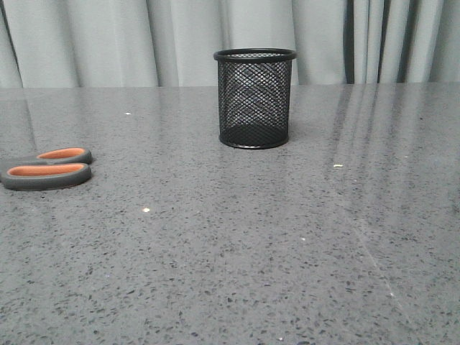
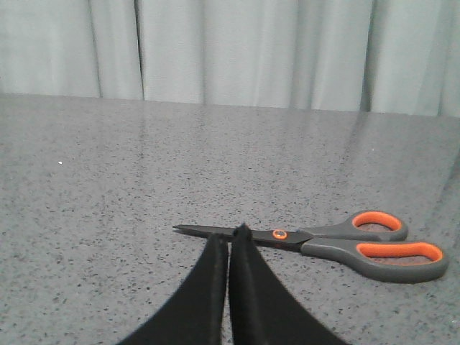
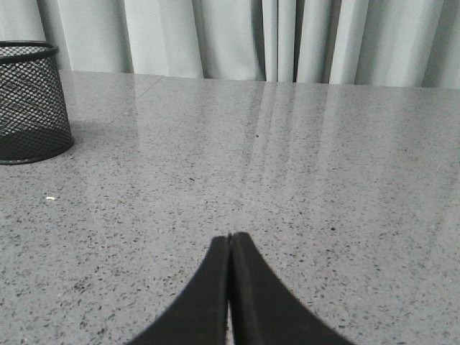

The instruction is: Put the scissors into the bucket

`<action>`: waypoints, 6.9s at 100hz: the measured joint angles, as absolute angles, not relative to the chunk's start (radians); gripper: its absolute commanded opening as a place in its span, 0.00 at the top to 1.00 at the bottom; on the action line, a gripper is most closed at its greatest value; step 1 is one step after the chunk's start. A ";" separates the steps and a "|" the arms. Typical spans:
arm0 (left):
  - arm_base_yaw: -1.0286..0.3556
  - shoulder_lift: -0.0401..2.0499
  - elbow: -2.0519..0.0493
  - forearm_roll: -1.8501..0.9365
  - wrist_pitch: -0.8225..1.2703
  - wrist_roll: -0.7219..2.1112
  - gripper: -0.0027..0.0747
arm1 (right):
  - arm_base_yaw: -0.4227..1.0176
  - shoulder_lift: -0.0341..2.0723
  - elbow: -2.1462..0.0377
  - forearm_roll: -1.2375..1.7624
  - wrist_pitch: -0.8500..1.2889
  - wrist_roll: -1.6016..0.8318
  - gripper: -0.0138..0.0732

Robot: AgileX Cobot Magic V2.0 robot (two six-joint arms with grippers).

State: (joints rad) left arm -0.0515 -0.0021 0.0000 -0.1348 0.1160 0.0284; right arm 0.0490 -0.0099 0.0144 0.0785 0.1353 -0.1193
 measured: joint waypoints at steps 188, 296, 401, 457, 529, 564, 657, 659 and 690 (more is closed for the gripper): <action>-0.051 0.980 -1.074 -0.393 1.135 0.581 0.39 | 0.049 0.941 -0.980 0.333 0.871 -0.232 0.34; -0.199 1.545 -1.256 -0.093 1.232 1.402 0.46 | 0.049 0.941 -0.983 0.334 0.862 -0.256 0.34; -0.241 1.727 -1.344 -0.062 1.231 1.429 0.46 | 0.114 0.941 -0.983 0.334 0.849 -0.274 0.34; -0.241 1.727 -1.347 -0.074 1.235 1.435 0.78 | 0.114 0.941 -0.983 0.334 0.843 -0.274 0.34; -0.241 1.727 -1.351 -0.077 1.233 1.435 0.86 | 0.114 0.941 -0.983 0.334 0.843 -0.276 0.34; -0.241 1.713 -1.440 -0.077 1.229 1.424 0.86 | 0.114 0.941 -0.983 0.334 0.841 -0.276 0.34; -0.348 1.572 -1.813 -0.187 1.257 1.408 0.86 | 0.114 0.941 -1.004 0.714 0.765 -0.472 0.34; -0.359 1.572 -1.817 -0.189 1.257 1.408 0.86 | 0.114 0.941 -1.007 0.724 0.765 -0.477 0.34; -0.541 1.572 -1.868 -0.173 1.262 1.392 0.86 | 0.114 0.941 -1.030 0.938 0.765 -0.569 0.34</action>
